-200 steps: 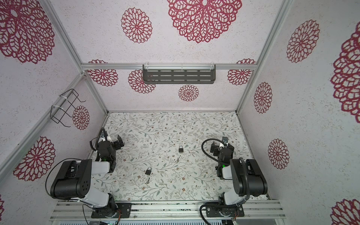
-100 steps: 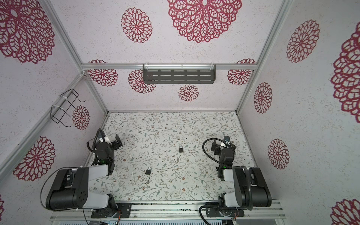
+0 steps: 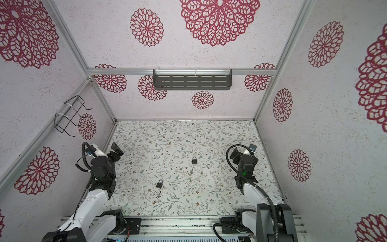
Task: Unlock with the key
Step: 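Move the right gripper over the silver key while the left arm advances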
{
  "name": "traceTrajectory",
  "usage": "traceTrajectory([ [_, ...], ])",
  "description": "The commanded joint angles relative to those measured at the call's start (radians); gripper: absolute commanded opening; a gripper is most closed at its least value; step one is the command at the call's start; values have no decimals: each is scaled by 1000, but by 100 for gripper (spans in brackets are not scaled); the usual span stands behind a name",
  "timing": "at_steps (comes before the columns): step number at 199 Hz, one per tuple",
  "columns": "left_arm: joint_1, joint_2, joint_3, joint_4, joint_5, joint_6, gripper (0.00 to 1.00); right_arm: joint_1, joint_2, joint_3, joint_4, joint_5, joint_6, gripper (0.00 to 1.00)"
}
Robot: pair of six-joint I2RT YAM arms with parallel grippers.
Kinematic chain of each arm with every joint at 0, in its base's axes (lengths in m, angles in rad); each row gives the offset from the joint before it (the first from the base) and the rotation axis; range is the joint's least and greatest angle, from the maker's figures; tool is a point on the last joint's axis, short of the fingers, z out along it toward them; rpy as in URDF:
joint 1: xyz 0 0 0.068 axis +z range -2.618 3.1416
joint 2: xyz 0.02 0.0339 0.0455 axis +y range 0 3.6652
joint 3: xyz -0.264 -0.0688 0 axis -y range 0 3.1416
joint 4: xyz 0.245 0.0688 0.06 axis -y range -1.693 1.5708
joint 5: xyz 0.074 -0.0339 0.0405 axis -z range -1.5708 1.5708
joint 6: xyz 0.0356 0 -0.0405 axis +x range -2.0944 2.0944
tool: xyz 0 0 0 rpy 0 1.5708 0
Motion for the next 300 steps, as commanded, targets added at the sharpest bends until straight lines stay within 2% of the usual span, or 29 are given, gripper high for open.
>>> traceTrajectory([
  [1,25,-27,-24,-53,65,-141,100,-11,-81,-23,-74,-24,156,99],
  [16,27,-21,-2,-106,133,-164,100,-12,-111,-18,-96,-99,187,99],
  [56,15,-27,57,-252,309,-235,100,-8,-134,83,-330,-196,227,99],
  [82,-40,-52,80,-338,355,-252,100,18,-124,141,-455,-264,221,99],
  [107,-149,-75,97,-423,329,-252,100,87,-126,183,-555,-259,220,99],
  [157,-375,-61,126,-531,290,-258,100,294,-83,264,-710,-220,211,99],
  [196,-539,-39,126,-540,248,-300,100,453,-3,298,-775,-192,243,99],
  [238,-664,12,132,-528,190,-359,100,638,100,353,-809,-89,301,99],
  [263,-723,42,136,-505,151,-392,100,715,167,379,-791,-65,342,99],
  [300,-790,96,147,-469,99,-415,100,808,290,455,-809,32,380,99],
])
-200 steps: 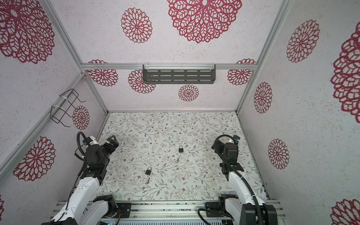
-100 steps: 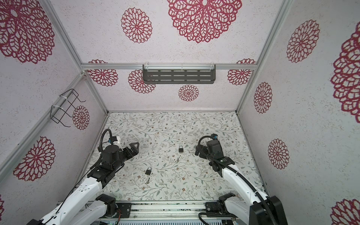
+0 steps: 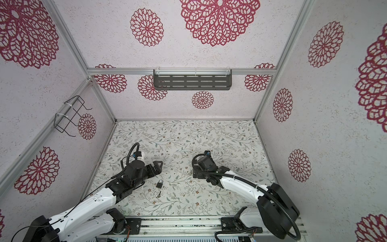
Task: Unlock with the key
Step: 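Move the right gripper over the silver key while the left arm advances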
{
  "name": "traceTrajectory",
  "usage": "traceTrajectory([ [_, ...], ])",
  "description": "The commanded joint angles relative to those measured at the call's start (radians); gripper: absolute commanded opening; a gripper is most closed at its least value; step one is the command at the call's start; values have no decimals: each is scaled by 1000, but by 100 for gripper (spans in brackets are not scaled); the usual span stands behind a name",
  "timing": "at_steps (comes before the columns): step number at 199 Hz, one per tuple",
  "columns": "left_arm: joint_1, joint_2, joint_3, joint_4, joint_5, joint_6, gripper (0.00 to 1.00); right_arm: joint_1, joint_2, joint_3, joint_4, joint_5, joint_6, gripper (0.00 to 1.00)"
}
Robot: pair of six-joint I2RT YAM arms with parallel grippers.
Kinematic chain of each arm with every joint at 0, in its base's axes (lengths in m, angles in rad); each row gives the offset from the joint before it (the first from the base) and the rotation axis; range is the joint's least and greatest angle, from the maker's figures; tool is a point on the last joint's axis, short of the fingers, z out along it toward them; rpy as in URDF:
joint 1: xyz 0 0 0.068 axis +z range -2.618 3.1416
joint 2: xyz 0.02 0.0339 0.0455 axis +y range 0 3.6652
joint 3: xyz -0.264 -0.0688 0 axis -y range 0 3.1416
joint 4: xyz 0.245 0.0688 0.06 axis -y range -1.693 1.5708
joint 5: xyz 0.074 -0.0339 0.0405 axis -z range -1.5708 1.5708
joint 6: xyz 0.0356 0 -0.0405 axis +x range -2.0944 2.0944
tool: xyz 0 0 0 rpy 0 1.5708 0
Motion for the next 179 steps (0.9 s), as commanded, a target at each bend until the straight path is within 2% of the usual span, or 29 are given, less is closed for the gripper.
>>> traceTrajectory([
  [1,-35,28,36,38,-67,-41,100,43,57,68,-27,104,57,99],
  [44,-63,70,32,85,-91,-79,100,100,173,128,-9,157,92,99],
  [89,-78,120,50,75,-116,-99,100,115,280,186,-29,188,103,99],
  [127,-79,127,55,80,-118,-90,100,120,316,191,-25,224,106,99],
  [179,-81,155,72,81,-98,-89,100,120,358,193,-23,210,97,99],
])
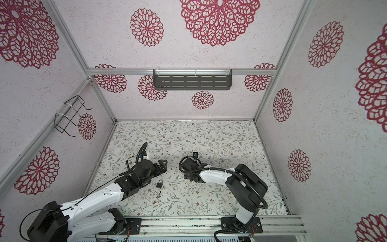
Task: Unlock with the key
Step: 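Move the right gripper over the silver key while the left arm advances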
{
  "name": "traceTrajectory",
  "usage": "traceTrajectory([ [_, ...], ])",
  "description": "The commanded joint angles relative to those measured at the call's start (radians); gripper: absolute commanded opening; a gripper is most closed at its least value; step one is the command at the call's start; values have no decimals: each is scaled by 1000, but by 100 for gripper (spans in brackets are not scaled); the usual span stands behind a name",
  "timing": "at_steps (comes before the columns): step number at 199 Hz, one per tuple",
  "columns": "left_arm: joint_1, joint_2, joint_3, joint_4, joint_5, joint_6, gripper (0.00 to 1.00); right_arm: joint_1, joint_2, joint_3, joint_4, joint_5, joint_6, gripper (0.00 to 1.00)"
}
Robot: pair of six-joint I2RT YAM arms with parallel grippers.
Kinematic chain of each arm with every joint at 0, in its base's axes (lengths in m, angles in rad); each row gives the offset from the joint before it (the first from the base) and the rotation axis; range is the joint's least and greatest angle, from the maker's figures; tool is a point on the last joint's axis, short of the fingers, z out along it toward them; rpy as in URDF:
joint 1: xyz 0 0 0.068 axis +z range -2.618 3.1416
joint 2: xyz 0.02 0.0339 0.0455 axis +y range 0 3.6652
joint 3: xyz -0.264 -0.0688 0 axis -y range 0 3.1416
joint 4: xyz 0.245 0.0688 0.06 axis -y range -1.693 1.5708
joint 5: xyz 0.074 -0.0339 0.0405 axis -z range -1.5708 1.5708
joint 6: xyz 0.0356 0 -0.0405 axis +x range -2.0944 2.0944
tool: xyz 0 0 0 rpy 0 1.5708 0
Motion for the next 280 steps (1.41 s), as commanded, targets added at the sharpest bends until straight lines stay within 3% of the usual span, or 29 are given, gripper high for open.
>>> traceTrajectory([
  [1,-10,21,26,20,-3,-11,100,5,11,16,-17,20,17,99],
  [58,-28,37,37,38,-2,-21,100,2,14,-7,-33,15,-1,99],
  [136,-78,66,67,69,-3,-29,100,-17,-99,-50,-90,-2,-81,99],
  [178,-82,51,67,71,-18,-37,100,-24,-163,-63,-24,-134,-133,98],
  [218,-82,34,89,12,-40,-12,100,-55,-160,-81,50,-277,-132,85],
  [280,-82,29,103,-39,-46,17,100,-72,-115,-81,68,-304,-124,61],
])
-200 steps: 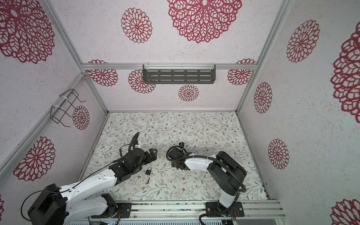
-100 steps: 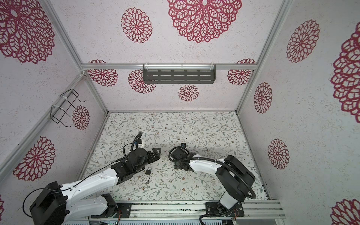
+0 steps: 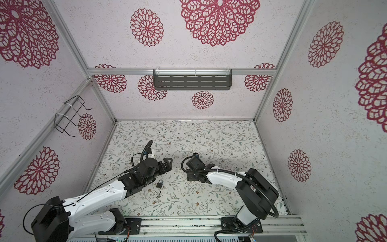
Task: Unlock with the key
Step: 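Move the right gripper over the silver key while the left arm advances, then lower the right gripper and close it on the key ring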
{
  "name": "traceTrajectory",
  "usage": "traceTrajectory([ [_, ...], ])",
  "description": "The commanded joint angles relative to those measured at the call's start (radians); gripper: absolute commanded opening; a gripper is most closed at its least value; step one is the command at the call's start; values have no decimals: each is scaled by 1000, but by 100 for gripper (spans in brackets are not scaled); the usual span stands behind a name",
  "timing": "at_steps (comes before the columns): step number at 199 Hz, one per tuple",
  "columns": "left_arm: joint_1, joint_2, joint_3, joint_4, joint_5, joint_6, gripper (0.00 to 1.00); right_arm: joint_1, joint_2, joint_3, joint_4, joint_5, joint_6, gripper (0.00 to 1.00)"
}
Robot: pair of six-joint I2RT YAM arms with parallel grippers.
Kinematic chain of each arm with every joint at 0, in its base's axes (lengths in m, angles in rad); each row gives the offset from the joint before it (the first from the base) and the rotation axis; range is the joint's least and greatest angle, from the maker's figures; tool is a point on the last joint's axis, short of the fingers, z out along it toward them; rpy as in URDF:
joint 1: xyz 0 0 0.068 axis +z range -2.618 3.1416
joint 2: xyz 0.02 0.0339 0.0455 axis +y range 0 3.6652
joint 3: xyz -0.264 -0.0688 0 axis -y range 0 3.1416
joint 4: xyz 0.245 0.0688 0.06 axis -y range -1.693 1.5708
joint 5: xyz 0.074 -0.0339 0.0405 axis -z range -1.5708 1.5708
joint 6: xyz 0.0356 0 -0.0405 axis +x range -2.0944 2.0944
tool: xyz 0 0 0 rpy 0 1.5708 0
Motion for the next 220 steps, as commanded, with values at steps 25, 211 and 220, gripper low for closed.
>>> traceTrajectory([
  [25,-7,-14,38,-61,-22,34,100,-6,38,21,9,-28,-9,54],
  [211,-7,-27,29,-103,-54,43,100,-3,136,77,-12,14,-3,25],
  [220,-7,-28,26,-97,-55,42,100,-3,137,78,-8,19,-2,23],
])
